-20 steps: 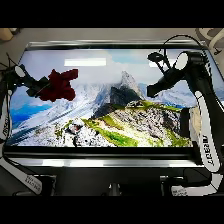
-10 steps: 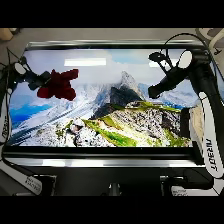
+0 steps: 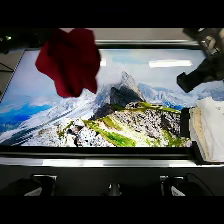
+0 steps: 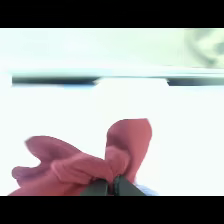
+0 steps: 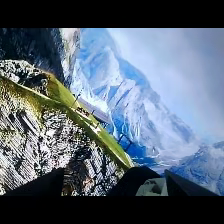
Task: Fold the shirts.
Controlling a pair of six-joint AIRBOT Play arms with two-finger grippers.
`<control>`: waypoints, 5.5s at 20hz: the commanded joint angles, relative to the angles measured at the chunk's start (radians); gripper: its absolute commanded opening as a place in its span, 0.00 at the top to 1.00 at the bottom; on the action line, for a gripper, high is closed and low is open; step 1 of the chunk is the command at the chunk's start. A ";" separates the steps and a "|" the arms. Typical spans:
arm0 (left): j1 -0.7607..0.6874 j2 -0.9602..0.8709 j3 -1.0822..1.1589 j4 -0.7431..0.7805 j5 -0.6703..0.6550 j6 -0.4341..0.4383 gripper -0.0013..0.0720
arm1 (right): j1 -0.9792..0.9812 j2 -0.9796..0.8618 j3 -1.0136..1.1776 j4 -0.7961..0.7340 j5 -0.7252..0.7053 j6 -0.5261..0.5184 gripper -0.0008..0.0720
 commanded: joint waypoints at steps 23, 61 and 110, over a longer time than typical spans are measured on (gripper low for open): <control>-0.086 -0.121 -0.626 0.060 -0.383 -0.017 0.20 | 0.000 -0.076 -0.489 0.483 0.113 -0.040 0.14; -0.130 0.013 -0.565 -0.312 0.218 0.225 0.95 | -0.001 -0.046 -0.575 0.578 -0.101 -0.327 0.97; 0.250 0.054 -1.185 -0.359 -0.188 0.119 0.17 | -0.001 -0.222 -0.508 0.260 -0.169 -0.051 0.24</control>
